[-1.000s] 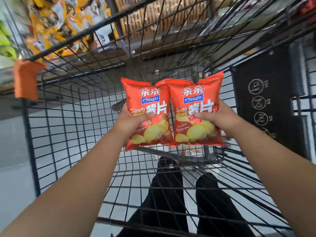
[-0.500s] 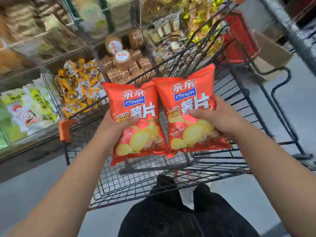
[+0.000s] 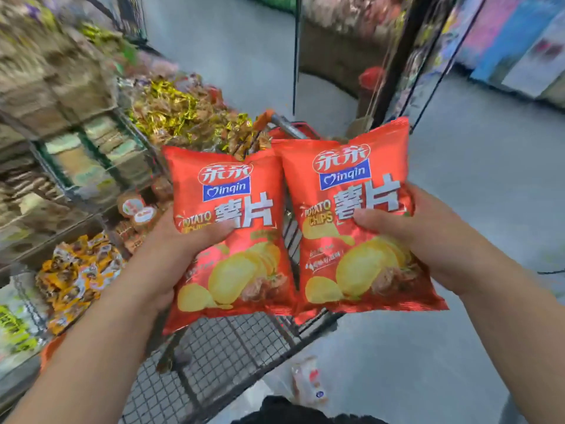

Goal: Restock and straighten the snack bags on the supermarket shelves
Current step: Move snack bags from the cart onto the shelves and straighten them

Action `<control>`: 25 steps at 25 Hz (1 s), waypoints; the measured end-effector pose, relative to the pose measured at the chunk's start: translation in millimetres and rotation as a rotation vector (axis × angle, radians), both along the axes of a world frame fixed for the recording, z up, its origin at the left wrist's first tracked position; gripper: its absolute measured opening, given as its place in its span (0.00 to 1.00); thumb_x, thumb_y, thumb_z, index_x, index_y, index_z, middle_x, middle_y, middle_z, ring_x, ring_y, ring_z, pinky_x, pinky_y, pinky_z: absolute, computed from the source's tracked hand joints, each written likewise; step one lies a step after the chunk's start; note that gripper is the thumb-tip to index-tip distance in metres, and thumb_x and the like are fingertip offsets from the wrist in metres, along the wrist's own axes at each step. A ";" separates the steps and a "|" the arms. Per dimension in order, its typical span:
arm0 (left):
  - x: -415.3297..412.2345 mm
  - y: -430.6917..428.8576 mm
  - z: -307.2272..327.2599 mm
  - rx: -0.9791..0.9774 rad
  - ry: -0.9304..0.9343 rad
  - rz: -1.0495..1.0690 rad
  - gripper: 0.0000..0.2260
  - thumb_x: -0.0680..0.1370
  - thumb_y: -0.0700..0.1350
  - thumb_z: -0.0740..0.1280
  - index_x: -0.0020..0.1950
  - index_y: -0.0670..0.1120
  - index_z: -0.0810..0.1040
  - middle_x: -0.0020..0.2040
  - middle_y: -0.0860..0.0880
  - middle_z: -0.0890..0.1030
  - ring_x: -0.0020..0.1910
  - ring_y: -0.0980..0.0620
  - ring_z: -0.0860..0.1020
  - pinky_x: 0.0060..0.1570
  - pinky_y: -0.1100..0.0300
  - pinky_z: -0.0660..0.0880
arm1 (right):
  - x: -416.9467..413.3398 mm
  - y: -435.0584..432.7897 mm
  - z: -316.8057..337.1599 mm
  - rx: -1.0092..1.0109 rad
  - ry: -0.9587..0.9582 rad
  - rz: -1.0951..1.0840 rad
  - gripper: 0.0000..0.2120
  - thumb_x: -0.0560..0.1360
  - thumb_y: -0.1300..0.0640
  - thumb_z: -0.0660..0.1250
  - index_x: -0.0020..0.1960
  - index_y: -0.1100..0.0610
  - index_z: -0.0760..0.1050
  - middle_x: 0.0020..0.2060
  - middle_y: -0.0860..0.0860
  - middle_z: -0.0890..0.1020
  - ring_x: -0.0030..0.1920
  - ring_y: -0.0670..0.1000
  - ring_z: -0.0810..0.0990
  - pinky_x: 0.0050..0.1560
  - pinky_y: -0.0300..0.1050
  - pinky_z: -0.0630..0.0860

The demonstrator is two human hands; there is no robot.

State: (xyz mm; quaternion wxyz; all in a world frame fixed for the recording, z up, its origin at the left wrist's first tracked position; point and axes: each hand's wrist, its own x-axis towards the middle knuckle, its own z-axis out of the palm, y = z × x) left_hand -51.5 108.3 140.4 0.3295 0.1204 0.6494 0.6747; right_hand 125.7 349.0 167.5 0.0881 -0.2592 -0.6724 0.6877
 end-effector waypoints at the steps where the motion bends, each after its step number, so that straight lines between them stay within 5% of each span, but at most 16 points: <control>1: 9.8 17.3 11.4 0.015 0.016 -0.040 0.32 0.52 0.50 0.83 0.55 0.49 0.82 0.47 0.47 0.87 0.41 0.48 0.86 0.35 0.58 0.81 | 19.1 10.8 9.0 0.005 0.020 -0.028 0.26 0.61 0.55 0.78 0.58 0.52 0.78 0.49 0.50 0.86 0.49 0.53 0.85 0.51 0.51 0.81; 4: 46.5 78.2 38.3 0.049 0.076 -0.167 0.30 0.57 0.38 0.81 0.57 0.47 0.80 0.48 0.46 0.86 0.42 0.48 0.85 0.36 0.58 0.81 | 82.8 49.7 28.4 0.032 0.069 -0.152 0.30 0.60 0.52 0.81 0.61 0.53 0.77 0.52 0.52 0.85 0.51 0.56 0.85 0.53 0.54 0.79; 7: 94.0 144.1 57.8 0.098 0.091 -0.287 0.28 0.62 0.42 0.78 0.62 0.47 0.78 0.52 0.44 0.85 0.47 0.44 0.85 0.42 0.52 0.82 | 157.5 87.8 44.5 0.083 0.112 -0.299 0.37 0.53 0.45 0.83 0.60 0.52 0.78 0.52 0.52 0.85 0.51 0.56 0.85 0.53 0.54 0.79; 11: 165.5 225.3 72.3 0.150 0.088 -0.457 0.30 0.61 0.42 0.79 0.62 0.45 0.79 0.51 0.44 0.86 0.46 0.44 0.85 0.40 0.54 0.81 | 255.5 123.2 60.5 0.107 0.165 -0.499 0.25 0.60 0.54 0.75 0.57 0.54 0.78 0.49 0.52 0.86 0.47 0.54 0.86 0.45 0.48 0.83; 15: 234.9 301.9 76.1 0.183 0.056 -0.658 0.26 0.66 0.40 0.76 0.64 0.45 0.78 0.55 0.43 0.84 0.50 0.42 0.84 0.45 0.50 0.82 | 352.0 150.3 61.7 0.147 0.140 -0.708 0.28 0.58 0.52 0.77 0.58 0.54 0.78 0.49 0.53 0.86 0.48 0.55 0.85 0.49 0.51 0.81; 21: 313.1 386.2 85.4 0.209 0.015 -0.847 0.23 0.66 0.40 0.75 0.61 0.46 0.79 0.53 0.42 0.85 0.48 0.43 0.85 0.43 0.52 0.82 | 442.5 177.7 66.4 0.161 0.117 -0.927 0.34 0.53 0.48 0.83 0.57 0.53 0.79 0.49 0.54 0.86 0.49 0.57 0.85 0.52 0.54 0.79; 25: 365.9 448.7 97.3 0.216 0.012 -1.004 0.21 0.65 0.42 0.74 0.58 0.45 0.80 0.51 0.42 0.85 0.44 0.44 0.85 0.39 0.54 0.81 | 490.3 189.8 74.7 0.200 0.133 -1.122 0.27 0.58 0.53 0.80 0.56 0.52 0.79 0.48 0.52 0.86 0.47 0.55 0.85 0.53 0.54 0.79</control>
